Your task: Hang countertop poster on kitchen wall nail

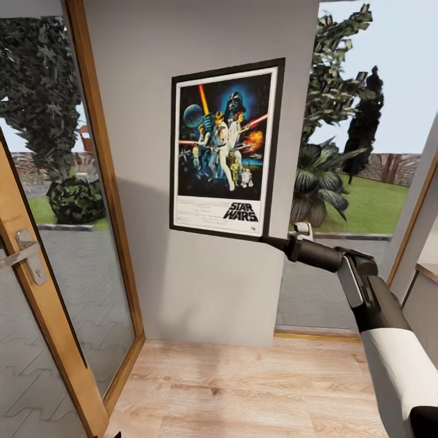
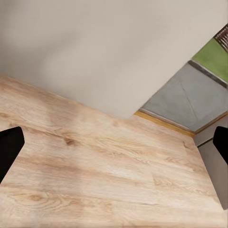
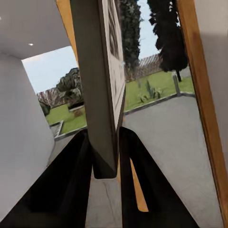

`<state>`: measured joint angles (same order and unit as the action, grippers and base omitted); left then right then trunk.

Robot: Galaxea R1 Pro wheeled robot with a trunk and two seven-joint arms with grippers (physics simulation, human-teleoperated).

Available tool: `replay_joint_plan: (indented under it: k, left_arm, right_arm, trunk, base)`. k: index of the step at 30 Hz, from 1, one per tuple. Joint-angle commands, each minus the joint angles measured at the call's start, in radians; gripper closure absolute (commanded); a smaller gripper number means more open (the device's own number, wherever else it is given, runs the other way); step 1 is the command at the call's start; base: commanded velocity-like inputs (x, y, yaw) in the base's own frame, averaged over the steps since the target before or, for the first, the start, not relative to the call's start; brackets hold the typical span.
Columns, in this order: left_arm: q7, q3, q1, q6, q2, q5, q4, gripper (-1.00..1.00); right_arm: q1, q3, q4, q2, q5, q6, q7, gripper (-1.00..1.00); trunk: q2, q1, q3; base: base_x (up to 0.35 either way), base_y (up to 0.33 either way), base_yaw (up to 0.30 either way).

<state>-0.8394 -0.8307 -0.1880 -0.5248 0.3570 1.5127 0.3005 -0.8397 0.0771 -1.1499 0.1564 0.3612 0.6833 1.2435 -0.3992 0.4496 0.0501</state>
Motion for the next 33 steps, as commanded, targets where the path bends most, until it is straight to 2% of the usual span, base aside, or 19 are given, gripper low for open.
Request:
replay_joint_plan:
  k: [1,8,11,13,18,26,33]
  left_arm:
    - [-0.003,-0.008,-0.001,-0.003,0.001,0.01,0.0,-1.0]
    - [-0.003,-0.008,-0.001,-0.003,0.001,0.01,0.0,-1.0]
    - [-0.003,-0.008,-0.001,-0.003,0.001,0.01,0.0,-1.0]
    - [-0.003,-0.008,-0.001,-0.003,0.0,0.01,0.0,-1.0]
    - [-0.003,-0.008,-0.001,-0.003,0.001,0.01,0.0,-1.0]
    - [-0.003,-0.008,-0.001,-0.003,0.001,0.01,0.0,-1.0]
    - [-0.003,-0.008,-0.001,-0.003,0.001,0.009,0.0,-1.0]
  right_arm:
    - [-0.005,-0.003,0.004,-0.002,0.007,0.014,0.042,1.0]
    - [-0.007,-0.006,0.005,-0.003,0.003,0.015,0.072,1.0]
    - [-0.007,-0.03,0.008,-0.003,0.002,0.015,0.075,1.0]
    - [-0.007,-0.082,0.011,-0.003,0.001,0.014,0.076,1.0]
    - [-0.006,-0.113,0.031,0.0,-0.003,0.011,0.076,1.0]
    - [0.002,-0.124,0.043,0.003,-0.005,-0.02,0.077,1.0]
    - [0.006,-0.124,0.044,0.004,-0.005,-0.059,0.105,1.0]
  trunk:
    - [-0.001,0.0,0.0]
    - [-0.001,0.0,0.0]
    - [-0.001,0.0,0.0]
    - [-0.001,0.0,0.0]
    - [-0.001,0.0,0.0]
    - [-0.001,0.0,0.0]
    - [-0.001,0.0,0.0]
  base:
    - [0.0,0.0,0.0]
    - [0.0,0.0,0.0]
    - [0.0,0.0,0.0]
    - [0.0,0.0,0.0]
    - [0.0,0.0,0.0]
    - [0.0,0.0,0.0]
    - [0.0,0.0,0.0]
